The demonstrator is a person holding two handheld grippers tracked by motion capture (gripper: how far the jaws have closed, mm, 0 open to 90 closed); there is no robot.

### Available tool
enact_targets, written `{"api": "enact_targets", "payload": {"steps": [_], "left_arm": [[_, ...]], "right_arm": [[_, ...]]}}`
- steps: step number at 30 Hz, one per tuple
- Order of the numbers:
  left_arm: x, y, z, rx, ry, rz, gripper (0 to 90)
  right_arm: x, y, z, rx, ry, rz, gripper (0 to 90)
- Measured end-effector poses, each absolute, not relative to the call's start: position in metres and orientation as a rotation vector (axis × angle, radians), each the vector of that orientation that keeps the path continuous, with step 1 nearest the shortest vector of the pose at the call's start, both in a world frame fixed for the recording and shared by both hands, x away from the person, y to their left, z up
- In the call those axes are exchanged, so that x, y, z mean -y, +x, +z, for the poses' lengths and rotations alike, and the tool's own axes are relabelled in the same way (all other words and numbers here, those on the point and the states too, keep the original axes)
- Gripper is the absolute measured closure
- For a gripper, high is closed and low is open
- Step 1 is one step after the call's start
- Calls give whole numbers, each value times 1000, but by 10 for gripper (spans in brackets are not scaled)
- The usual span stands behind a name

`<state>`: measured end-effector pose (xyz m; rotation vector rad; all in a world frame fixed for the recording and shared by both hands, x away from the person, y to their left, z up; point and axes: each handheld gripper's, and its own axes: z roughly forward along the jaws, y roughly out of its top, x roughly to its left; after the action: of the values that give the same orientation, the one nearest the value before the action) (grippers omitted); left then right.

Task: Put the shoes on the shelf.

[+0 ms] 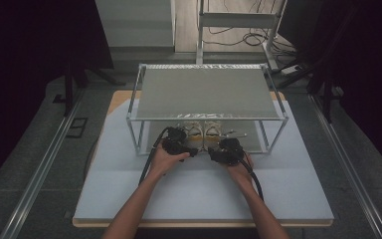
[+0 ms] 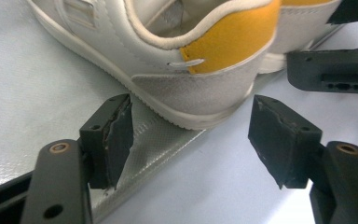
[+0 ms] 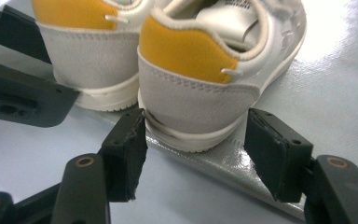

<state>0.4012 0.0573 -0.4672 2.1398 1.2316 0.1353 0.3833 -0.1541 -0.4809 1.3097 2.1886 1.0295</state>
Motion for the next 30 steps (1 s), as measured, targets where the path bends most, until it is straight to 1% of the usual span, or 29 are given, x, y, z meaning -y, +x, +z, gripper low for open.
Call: {"api": "enact_targets", "payload": {"steps": [1, 2, 3, 8, 14, 19, 25, 30], "left_arm": [[-62, 404, -467, -1127, 2194, 137, 286], [-61, 400, -466, -1179, 2168, 131, 284], [-61, 399, -465, -1181, 2164, 137, 284], [-71, 390, -461, -1140, 2175, 168, 276], [-80, 366, -457, -1121, 2132, 169, 275], [-86, 362, -458, -1104, 2134, 173, 281], [-95, 353, -462, -1123, 2102, 175, 283], [-94, 349, -463, -1126, 2101, 176, 284]], "right_arm": [[154, 381, -479, -2185, 1308, 1042, 373], [154, 381, -479, -2185, 1305, 1040, 368], [154, 381, -479, -2185, 1305, 1040, 368], [155, 374, -476, -2184, 1302, 1050, 360], [162, 362, -474, -2180, 1292, 1092, 358], [166, 355, -473, -2182, 1279, 1104, 354], [168, 345, -473, -2187, 1267, 1132, 356], [167, 340, -474, -2196, 1251, 1143, 357]]}}
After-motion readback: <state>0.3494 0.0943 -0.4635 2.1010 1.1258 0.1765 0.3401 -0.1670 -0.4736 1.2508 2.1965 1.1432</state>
